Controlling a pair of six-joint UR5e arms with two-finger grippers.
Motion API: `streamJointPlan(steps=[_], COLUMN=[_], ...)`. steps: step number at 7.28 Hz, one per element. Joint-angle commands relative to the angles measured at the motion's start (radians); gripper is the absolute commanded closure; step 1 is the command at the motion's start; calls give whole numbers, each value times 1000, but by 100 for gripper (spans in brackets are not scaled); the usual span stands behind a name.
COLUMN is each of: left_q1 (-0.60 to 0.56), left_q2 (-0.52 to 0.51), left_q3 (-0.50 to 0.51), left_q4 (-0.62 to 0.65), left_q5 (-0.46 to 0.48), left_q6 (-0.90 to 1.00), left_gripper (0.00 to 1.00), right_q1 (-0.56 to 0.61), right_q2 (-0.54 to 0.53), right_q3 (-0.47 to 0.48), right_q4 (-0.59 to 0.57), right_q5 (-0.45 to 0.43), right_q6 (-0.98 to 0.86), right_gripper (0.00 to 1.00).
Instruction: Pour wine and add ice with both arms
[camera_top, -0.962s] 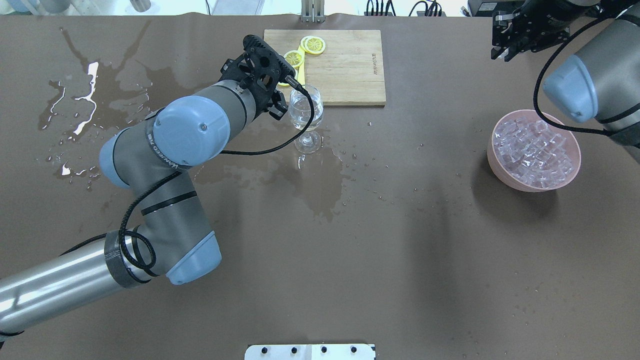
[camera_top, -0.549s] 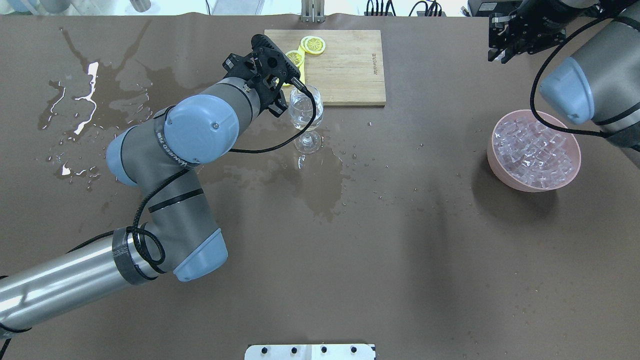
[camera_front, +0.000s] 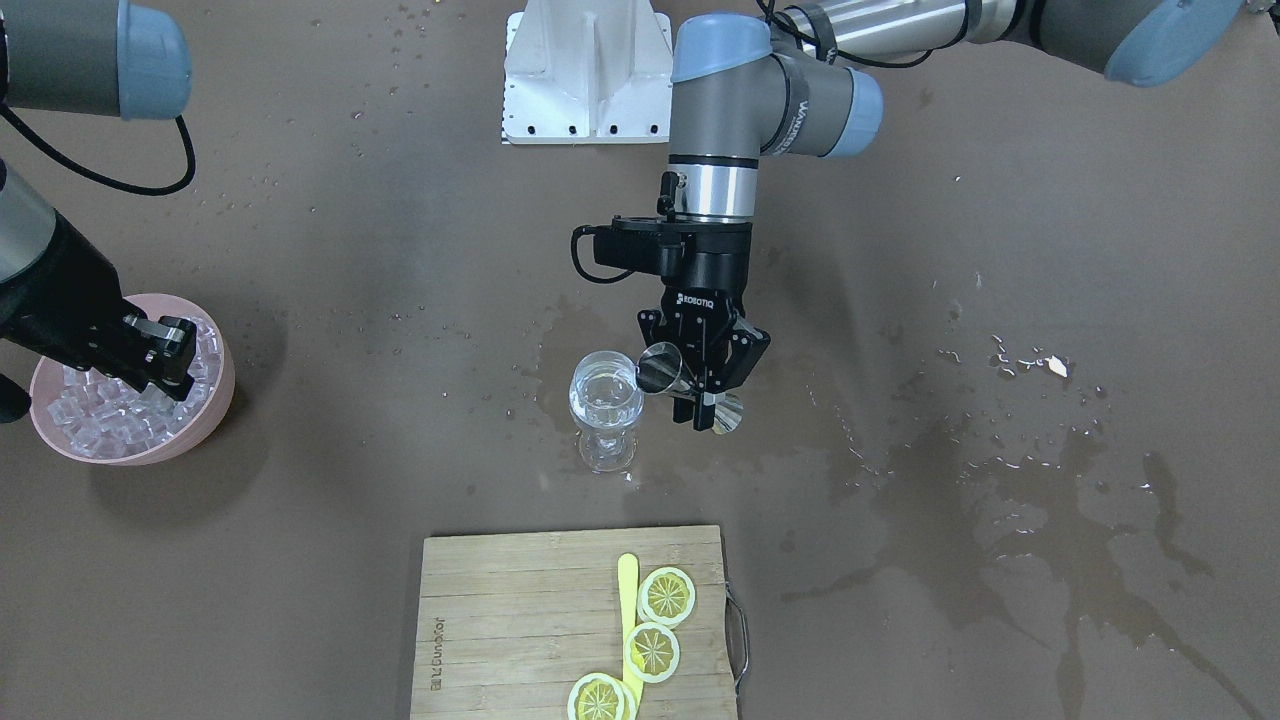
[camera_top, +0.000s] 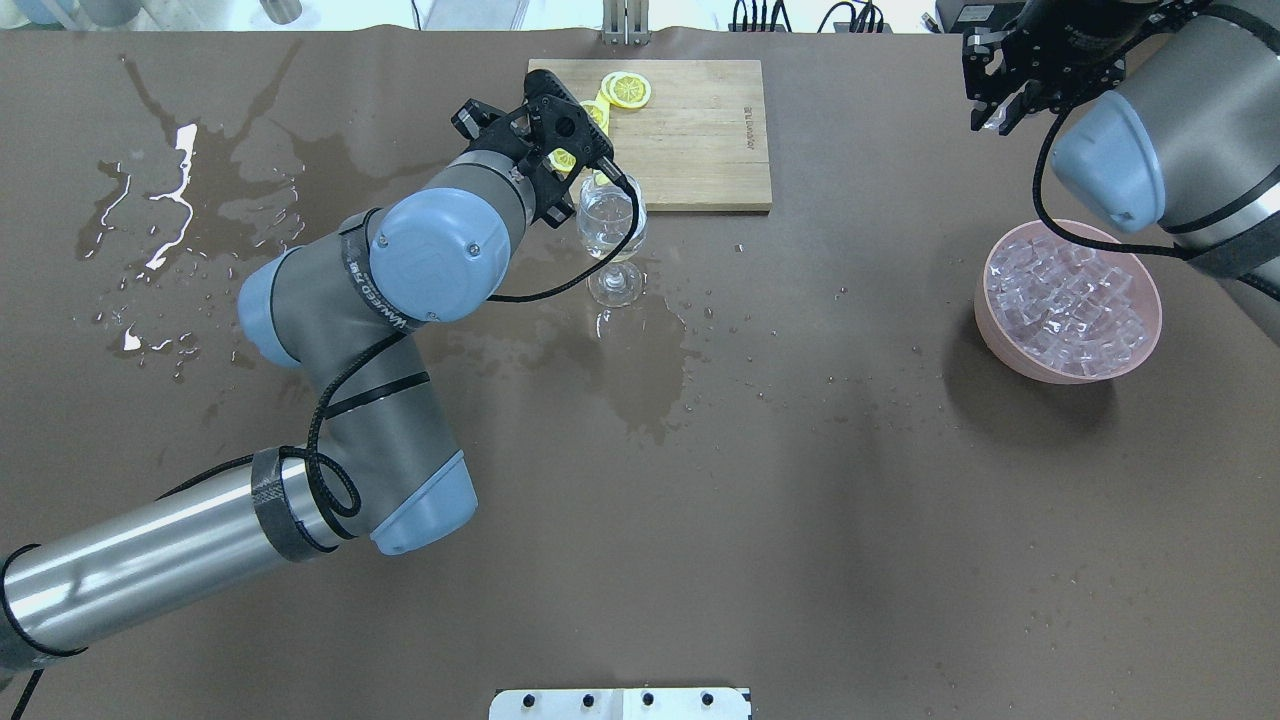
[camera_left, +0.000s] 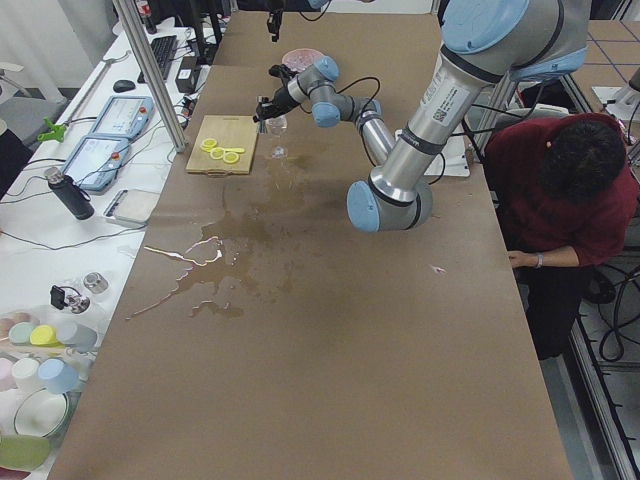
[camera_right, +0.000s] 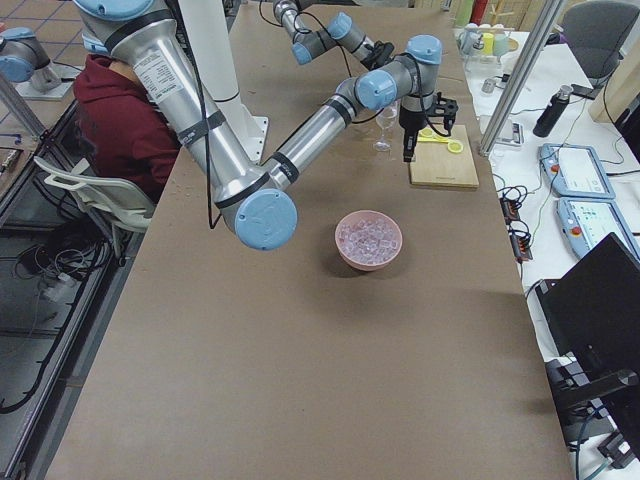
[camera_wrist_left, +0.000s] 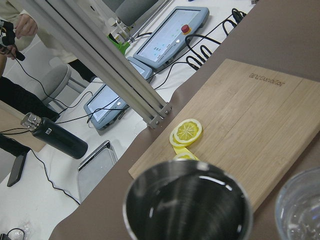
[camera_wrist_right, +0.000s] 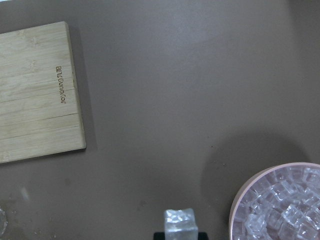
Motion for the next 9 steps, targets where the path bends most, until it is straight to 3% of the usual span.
streamJointPlan(steps=[1,2,4,9], left_q1=[13,16,51,53], left_q2=[1,1,-4,-21], left_q3=[9,11,12,25], left_q4=[2,0,0,2], left_q5=[38,41,115,124], left_q6=[28,34,85,185], left_gripper=[100,100,100,100], right_q1=[-1,-13,-14,-32], right_q2=[15,15,29,43], right_q3=[4,0,3,32], right_q4=[-53,-56,-56,-53], right_q5=[-43,-89,-96,-102], right_q6=[4,7,30,54], right_gripper=[96,96,96,96])
